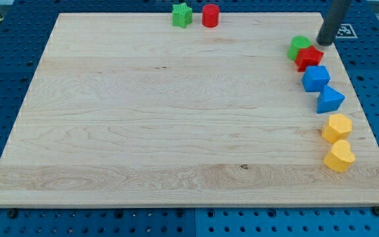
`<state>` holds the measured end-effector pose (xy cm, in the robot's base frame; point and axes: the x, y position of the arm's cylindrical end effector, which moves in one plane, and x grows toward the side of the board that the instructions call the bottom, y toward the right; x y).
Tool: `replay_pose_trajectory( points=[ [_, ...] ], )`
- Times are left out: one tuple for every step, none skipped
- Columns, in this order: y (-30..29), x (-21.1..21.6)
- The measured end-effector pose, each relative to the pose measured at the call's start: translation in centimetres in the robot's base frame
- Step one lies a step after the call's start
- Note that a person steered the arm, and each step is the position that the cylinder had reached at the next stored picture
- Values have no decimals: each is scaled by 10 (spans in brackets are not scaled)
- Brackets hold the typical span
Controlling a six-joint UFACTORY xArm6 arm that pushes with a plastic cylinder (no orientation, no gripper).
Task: Place the green circle to the left of the green star
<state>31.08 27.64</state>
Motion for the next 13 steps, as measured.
replay_pose_trajectory(
  points=[
    [-6,24],
    [-44,19],
    [-94,5],
    [-107,-4],
    [-73,-4],
    [-67,-13],
    [-113,-23],
    [-132,-35],
    [-111,-37],
    [-147,-53],
    [-200,-53],
    [-212,-37],
    [-191,-31]
  ],
)
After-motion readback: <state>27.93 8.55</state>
